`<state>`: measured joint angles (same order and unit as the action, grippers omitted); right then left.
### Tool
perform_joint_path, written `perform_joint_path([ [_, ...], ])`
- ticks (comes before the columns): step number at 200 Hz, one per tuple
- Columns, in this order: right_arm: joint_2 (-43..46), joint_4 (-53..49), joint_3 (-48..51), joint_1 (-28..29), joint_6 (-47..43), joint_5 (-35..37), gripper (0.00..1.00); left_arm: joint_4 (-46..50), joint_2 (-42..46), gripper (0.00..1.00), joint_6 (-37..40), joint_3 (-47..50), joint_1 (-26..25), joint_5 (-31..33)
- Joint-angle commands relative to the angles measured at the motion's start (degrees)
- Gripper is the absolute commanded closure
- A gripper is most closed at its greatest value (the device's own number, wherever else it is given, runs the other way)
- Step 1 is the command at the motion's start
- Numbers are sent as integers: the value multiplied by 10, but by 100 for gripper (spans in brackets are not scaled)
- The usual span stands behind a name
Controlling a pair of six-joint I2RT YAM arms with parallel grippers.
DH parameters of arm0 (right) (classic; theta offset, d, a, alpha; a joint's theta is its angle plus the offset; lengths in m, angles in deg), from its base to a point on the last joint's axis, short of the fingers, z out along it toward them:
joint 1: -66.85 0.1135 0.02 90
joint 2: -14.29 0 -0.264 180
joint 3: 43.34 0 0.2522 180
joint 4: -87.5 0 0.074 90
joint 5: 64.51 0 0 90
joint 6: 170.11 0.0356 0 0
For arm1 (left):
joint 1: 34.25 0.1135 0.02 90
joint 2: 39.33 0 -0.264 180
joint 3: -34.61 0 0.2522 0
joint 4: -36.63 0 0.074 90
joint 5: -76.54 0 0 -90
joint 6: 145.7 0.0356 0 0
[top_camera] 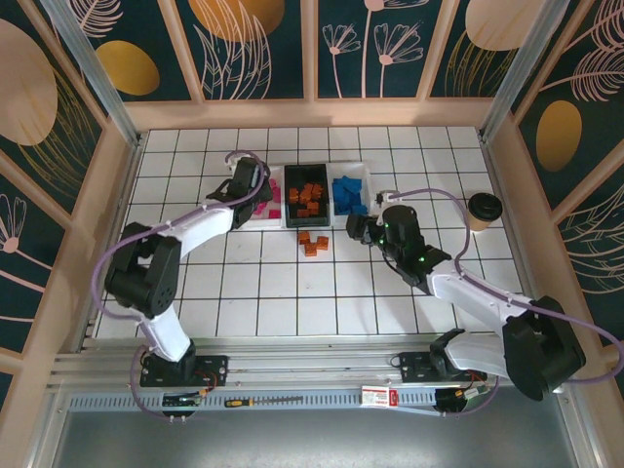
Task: Sort the legos into containers by color
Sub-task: Place the lego in the container.
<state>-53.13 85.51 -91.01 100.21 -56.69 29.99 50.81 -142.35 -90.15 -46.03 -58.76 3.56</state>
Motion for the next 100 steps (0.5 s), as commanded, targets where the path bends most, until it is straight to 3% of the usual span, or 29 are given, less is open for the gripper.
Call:
perform_joint_path([
  [1,26,-9,15,8,14,15,34,25,-40,74,11,-41,7,-7],
  [29,37,-14,26,10,20,13,34,37,-74,67,13,-69,10,2],
  [75,37,-17,31,22,23,9,33,14,-37,30,0,-46,11,-34],
  [100,34,-15,30,30,24,9,34,-1,28,18,-2,-14,11,-56],
])
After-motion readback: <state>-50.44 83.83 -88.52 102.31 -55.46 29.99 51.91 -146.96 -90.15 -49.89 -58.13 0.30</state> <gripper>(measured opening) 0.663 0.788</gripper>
